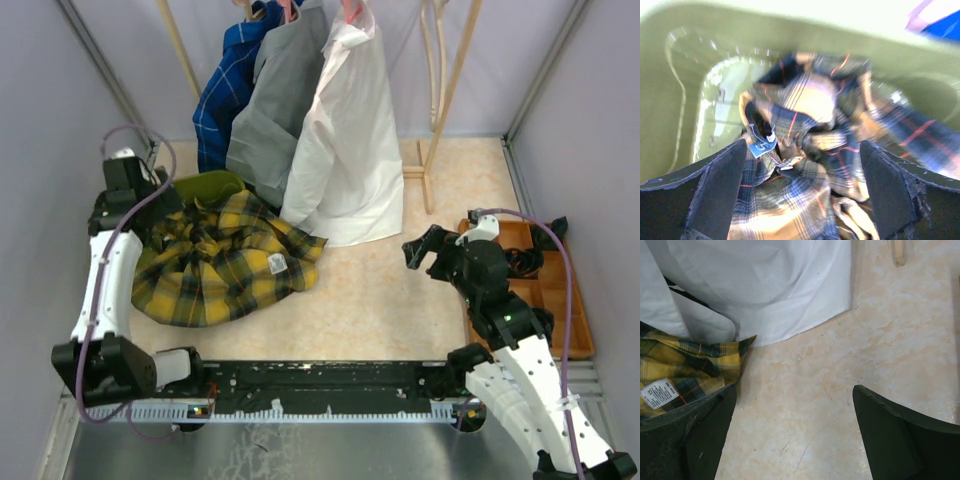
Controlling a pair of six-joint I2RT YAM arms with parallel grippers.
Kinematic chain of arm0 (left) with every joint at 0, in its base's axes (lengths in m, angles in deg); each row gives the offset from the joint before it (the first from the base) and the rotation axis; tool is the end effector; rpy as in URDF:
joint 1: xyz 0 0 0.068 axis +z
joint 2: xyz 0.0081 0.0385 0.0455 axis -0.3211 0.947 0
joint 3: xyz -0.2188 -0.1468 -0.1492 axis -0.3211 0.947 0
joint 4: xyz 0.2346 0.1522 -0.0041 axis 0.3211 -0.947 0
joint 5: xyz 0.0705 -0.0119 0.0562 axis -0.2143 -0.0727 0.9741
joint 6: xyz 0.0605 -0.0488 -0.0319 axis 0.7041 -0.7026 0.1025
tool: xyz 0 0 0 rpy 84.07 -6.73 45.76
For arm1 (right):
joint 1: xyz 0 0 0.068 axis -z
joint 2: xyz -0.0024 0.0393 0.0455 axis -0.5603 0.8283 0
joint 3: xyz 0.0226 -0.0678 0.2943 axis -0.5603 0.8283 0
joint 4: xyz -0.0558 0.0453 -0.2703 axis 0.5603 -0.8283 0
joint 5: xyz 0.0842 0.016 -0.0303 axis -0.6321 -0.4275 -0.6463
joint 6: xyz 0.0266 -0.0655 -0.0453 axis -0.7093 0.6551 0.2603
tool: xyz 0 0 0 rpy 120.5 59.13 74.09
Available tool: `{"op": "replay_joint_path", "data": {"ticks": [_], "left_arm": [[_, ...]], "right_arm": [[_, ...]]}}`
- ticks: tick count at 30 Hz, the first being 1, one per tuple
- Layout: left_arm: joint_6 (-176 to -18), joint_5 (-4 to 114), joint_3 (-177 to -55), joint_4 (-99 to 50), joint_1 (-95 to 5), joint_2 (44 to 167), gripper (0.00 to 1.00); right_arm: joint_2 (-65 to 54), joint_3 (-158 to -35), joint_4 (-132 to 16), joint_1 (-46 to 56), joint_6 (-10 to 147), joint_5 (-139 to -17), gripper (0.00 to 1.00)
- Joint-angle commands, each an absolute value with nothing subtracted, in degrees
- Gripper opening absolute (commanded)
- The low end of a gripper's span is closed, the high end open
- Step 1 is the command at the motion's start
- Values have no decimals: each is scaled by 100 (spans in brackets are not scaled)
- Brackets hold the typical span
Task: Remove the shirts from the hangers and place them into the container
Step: Place the shirt in the bin.
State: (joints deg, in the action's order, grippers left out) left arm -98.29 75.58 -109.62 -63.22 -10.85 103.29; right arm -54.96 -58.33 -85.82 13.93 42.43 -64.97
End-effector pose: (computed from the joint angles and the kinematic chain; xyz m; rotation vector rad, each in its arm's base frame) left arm 0.3033 0.0581 0.3201 -0.5314 2.2604 0.2080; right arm 0.1532 0.0492 0.2986 0.2789 1.9747 0.5171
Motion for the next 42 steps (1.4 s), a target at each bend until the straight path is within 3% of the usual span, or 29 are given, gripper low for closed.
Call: {"op": "replay_joint_path", "data": {"ticks": [1, 6, 9, 15, 22, 25, 27, 42], "left_arm": [[-9733, 7293, -11770, -6489, -1063, 9541, 99], [-9931, 6162, -11885, -6698, -1202, 9077, 95], [-10123, 5655, -11447, -6597, -1859, 8666, 90], [-10661, 6137, -11308, -6664, -4108, 8408, 86], [-10078, 6187, -11144, -6734, -5586, 8963, 86], [-9819, 6969, -11118, -6749, -6425, 9397, 98], [-9474, 7375, -11022, -6630, -6828, 9694, 99], [-7153, 7888, -10819, -6071, -7226, 11807, 99]], "right_arm": [[-5513, -5957, -8404, 1375, 4334, -6401, 99], [-5450, -5848, -8213, 1376, 4278, -6435, 99], [-5321, -5879, -8148, 1374, 4251, -6497, 99], [-5148, -5951, -8108, 1368, 4206, -6557, 99], [-5179, -5863, -8107, 1373, 4195, -6505, 99], [-5178, -5868, -8131, 1372, 4165, -6518, 99], [-5198, -5866, -8155, 1372, 4165, -6498, 99], [-5472, -5866, -8426, 1369, 4150, -6384, 99]]}}
